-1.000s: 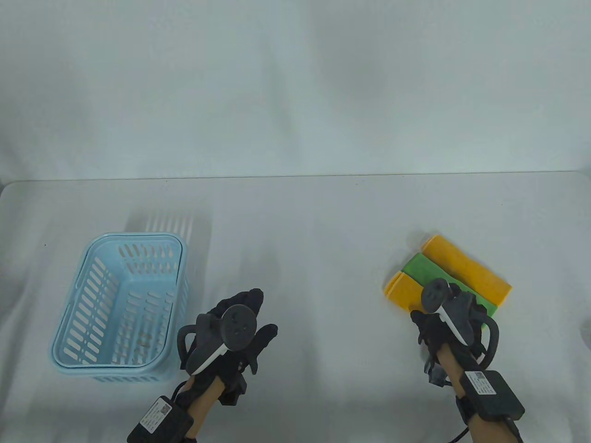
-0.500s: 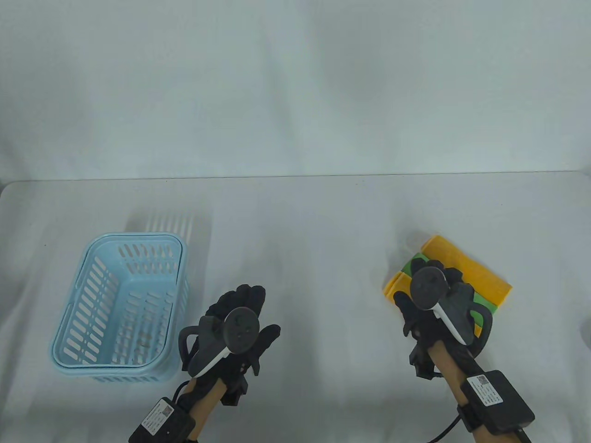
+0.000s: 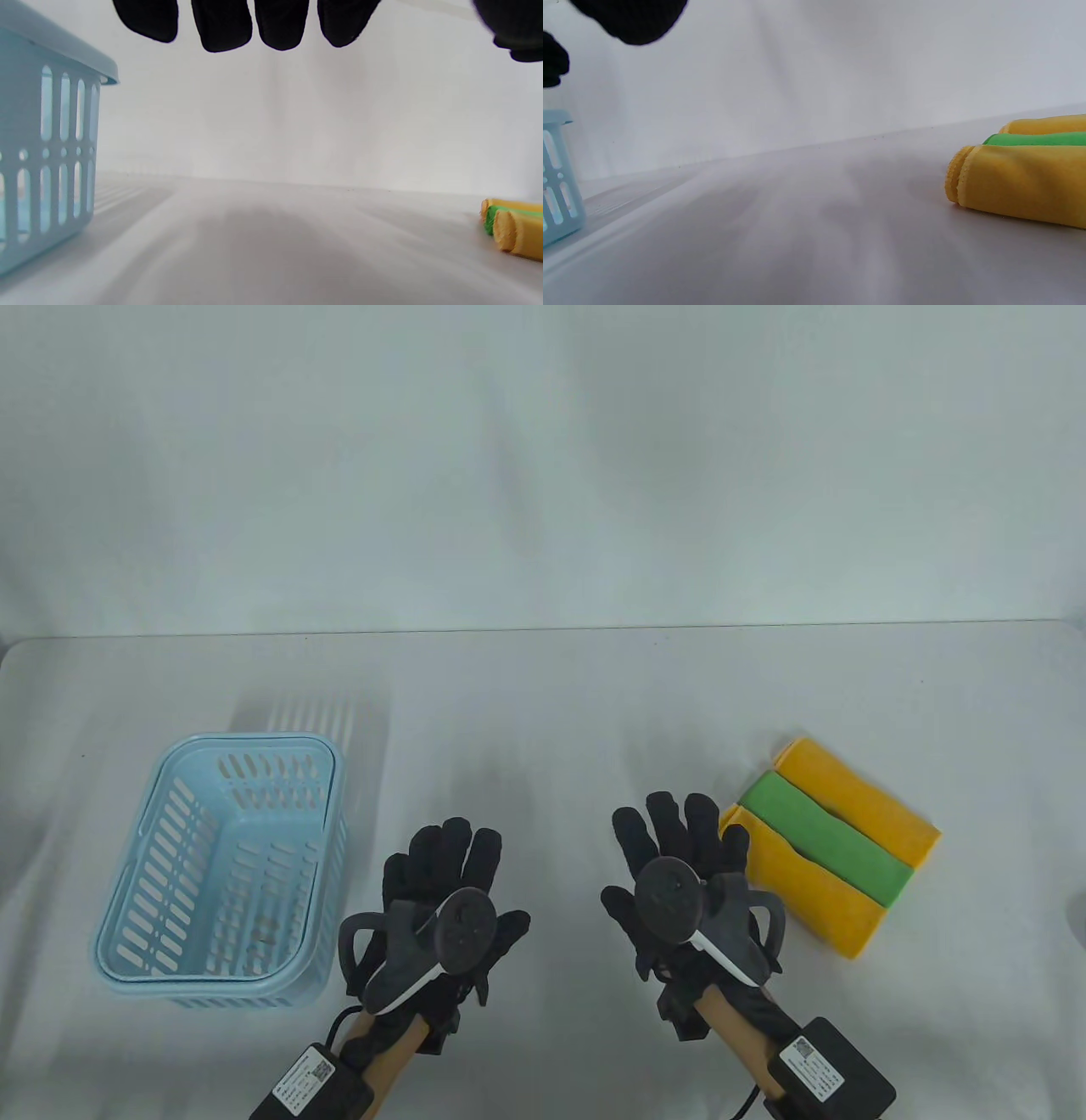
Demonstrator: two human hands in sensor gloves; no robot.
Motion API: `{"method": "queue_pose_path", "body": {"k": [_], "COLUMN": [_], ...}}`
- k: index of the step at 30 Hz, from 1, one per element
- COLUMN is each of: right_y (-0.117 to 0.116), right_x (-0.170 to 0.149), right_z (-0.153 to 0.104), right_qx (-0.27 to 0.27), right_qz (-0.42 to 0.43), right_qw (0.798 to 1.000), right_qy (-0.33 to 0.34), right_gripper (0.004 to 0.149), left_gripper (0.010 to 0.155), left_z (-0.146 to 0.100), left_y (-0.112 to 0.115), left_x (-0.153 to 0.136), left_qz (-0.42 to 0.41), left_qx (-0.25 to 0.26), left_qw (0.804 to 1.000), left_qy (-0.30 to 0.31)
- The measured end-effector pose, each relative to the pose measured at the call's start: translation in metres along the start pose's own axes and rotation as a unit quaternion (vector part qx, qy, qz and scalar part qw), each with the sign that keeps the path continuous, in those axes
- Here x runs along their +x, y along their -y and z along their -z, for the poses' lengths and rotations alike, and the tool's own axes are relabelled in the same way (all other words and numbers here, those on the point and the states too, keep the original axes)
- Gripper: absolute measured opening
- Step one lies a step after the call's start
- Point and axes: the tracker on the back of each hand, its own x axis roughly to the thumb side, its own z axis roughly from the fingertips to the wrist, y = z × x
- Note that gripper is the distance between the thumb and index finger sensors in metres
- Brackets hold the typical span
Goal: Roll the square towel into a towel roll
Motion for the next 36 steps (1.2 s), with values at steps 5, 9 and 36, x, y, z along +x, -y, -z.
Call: {"method": "queue_pose_path", "body": {"k": [5, 9, 36], "right_y": [-0.025, -0.039, -0.051], "right_x": [-0.008, -0.016, -0.021], "right_z": [0.002, 0.005, 0.005], "right_qx": [0.032, 0.053, 0.106], "right_qz": [-0.012, -0.013, 0.020], "right_qw": [0.999, 0.998, 0.993], "right_qy": [-0.011, -0.011, -0.039], "right_gripper": [0.082, 0.083, 0.082], "left_gripper": [0.090, 0.091, 0.090], "left_z": [0.002, 0.006, 0.010], "left_y": [0.007, 0.014, 0.024], "left_x": [0.005, 0.005, 0.012], "left_qz": [0.039, 0.022, 0.034], "left_qx": [-0.005, -0.026, -0.040], "left_qw": [0.999, 0.999, 0.999], "left_qy": [0.001, 0.000, 0.015]}}
